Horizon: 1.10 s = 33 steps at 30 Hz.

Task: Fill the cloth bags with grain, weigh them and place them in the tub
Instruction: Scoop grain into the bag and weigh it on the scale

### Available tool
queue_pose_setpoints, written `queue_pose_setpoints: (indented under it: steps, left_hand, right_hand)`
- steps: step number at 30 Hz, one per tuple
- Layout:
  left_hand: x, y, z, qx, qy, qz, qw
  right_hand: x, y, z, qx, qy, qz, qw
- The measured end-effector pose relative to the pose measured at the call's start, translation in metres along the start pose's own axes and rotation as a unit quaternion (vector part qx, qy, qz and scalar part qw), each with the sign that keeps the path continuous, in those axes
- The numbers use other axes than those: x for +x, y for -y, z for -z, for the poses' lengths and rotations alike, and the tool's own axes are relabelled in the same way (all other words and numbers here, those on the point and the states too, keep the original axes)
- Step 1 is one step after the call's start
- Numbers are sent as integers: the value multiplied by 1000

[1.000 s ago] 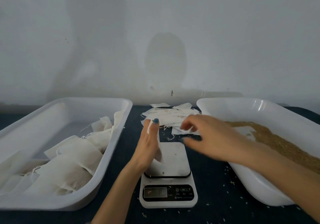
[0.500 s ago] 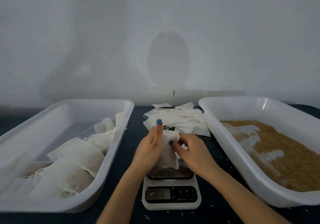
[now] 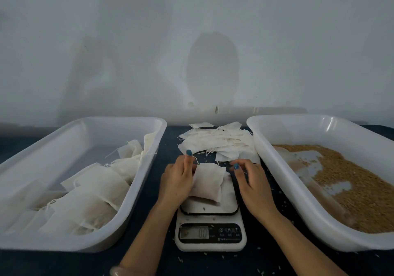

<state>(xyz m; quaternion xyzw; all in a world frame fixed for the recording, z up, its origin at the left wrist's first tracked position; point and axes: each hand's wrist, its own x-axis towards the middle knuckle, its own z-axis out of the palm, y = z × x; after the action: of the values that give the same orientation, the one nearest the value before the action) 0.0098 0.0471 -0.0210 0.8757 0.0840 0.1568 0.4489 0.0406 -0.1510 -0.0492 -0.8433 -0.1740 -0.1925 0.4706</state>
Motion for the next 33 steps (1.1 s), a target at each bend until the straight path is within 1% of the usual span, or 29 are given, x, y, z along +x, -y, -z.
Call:
queue_pose_setpoints:
  steps: [4, 10, 13, 17, 21, 23, 27, 29, 33]
  left_hand:
    - [0, 1, 2, -21, -15, 5, 1000]
    - [-1, 0, 3, -34, -15, -1, 999]
    - [0, -1, 4, -33, -10, 4, 999]
    - [-1, -2, 4, -4, 2, -4, 1000]
    - [-5, -7, 6, -33, 13, 0, 999]
    - [-5, -9, 7, -35, 20, -11, 999]
    - [-9, -14, 7, -45, 55, -79, 994]
    - [-10, -17, 7, -67, 65, -90, 992]
    - [-11, -25, 9, -148, 19, -92, 984]
  right_hand:
    - [-2, 0, -1, -15, 1, 1, 1000]
    - [-2, 0, 0, -27, 3, 8, 1000]
    - [-2, -1, 0, -30, 1, 9, 1000]
    - [-3, 0, 0, -32, -5, 7, 999]
    - [-3, 0, 0, -34, -8, 9, 999]
    - [-3, 1, 0, -32, -9, 12, 999]
    - [-2, 2, 0, -31, -13, 15, 999]
    - [-2, 3, 1, -24, -23, 18, 999]
    - [-2, 4, 2, -7, -34, 20, 999]
